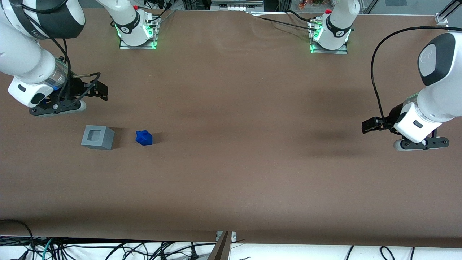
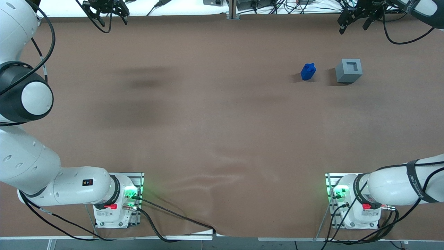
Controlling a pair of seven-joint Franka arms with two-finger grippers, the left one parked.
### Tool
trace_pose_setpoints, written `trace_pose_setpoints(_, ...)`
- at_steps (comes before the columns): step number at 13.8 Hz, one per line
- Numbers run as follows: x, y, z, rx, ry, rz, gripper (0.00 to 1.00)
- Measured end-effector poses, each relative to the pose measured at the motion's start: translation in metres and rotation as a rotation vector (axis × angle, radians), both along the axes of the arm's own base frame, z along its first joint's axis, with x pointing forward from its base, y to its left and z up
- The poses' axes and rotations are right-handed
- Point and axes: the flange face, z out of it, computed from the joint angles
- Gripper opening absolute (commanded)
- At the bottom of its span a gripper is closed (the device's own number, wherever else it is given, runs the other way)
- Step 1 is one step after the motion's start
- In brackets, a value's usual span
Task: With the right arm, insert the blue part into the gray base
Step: 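Lower the open right gripper over the blue block, then close the right gripper on the blue block and lift it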
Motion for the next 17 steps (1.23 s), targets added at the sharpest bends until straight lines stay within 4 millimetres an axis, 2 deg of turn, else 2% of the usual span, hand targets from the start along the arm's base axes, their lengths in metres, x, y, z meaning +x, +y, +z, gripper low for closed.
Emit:
trace_pose_setpoints(7, -0.001, 0.000, -0.001, 0.000, 0.008, -0.001, 0.99)
trace_pose_setpoints(9, 0.002, 0.001, -0.012, 0.018, 0.001, -0.008, 0.99)
trace_pose_setpoints(11, 0.013, 0.005, -0.045, 0.051, -0.032, -0.018, 0.99)
trace_pose_setpoints(17, 0.050, 0.019, -0.179, 0.068, -0.036, -0.015, 0.99)
